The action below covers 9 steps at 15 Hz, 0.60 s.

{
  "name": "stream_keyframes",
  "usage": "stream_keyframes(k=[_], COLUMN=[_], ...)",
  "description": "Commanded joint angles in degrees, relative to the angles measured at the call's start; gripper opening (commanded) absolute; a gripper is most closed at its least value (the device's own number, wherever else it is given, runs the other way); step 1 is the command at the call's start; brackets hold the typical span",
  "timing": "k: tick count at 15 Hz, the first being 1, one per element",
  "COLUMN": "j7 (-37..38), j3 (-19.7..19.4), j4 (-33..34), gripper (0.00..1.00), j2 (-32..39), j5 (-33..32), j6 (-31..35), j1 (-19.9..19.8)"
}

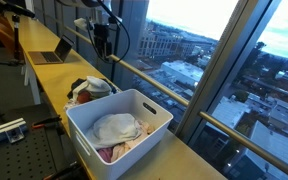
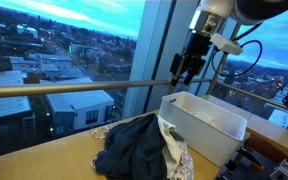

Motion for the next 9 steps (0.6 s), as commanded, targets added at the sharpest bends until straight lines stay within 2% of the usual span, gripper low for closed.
stream_keyframes(k=[1, 5, 9], j7=[-4.2, -7.7, -11.8], j3=[-2.7, -5.9, -8.5], j4=[-9.0, -13.9, -15.3], gripper=[1.0, 1.0, 1.0], j2=[-9.5, -12.4, -7.5], j5=[3.6, 2.9, 2.1], j6=[2.2, 4.1, 8.6], j1=[-4.6, -9.5, -13.0])
